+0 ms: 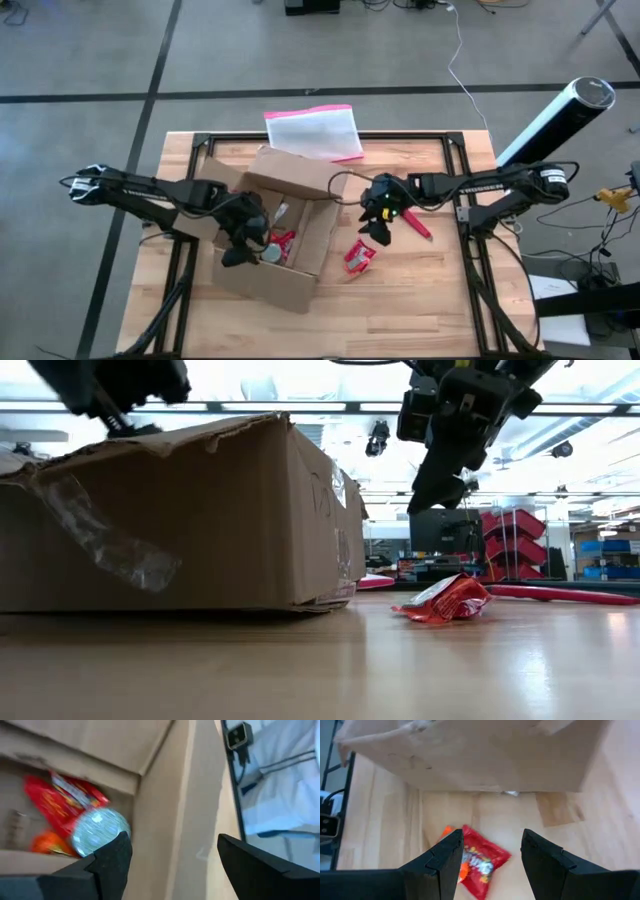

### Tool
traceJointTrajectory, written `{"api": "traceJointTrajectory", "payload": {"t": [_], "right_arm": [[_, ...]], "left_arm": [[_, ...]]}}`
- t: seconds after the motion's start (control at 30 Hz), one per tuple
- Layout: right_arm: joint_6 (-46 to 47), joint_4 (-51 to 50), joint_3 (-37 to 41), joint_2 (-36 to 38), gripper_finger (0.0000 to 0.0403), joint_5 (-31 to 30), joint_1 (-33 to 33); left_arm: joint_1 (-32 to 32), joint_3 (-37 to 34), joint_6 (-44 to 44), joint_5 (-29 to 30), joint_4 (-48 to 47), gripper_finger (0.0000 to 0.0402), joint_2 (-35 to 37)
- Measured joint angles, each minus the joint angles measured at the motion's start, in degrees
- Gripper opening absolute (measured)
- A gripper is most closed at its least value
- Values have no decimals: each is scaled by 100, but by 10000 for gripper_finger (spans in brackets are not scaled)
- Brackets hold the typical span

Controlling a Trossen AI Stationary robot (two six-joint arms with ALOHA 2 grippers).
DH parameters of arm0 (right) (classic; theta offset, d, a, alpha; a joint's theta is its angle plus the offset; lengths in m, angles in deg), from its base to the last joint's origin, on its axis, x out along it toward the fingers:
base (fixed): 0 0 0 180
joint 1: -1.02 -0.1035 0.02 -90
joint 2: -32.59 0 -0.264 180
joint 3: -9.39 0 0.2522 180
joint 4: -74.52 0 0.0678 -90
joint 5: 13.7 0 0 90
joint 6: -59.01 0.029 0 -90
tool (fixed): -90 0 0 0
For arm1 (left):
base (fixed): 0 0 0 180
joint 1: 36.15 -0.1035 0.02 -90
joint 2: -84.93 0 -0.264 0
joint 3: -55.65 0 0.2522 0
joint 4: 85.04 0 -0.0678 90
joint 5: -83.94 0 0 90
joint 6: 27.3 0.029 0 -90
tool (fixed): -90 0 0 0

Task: Unpack boxes
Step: Open the zip bag

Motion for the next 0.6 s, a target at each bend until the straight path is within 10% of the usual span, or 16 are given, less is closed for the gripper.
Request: {"api": "traceJointTrajectory", "payload": {"t": [0.6], "right_arm": [[131,1544,-9,-232,176,-140,3047]], "left_arm": [[-1563,555,1353,1018,-370,274,44]]}}
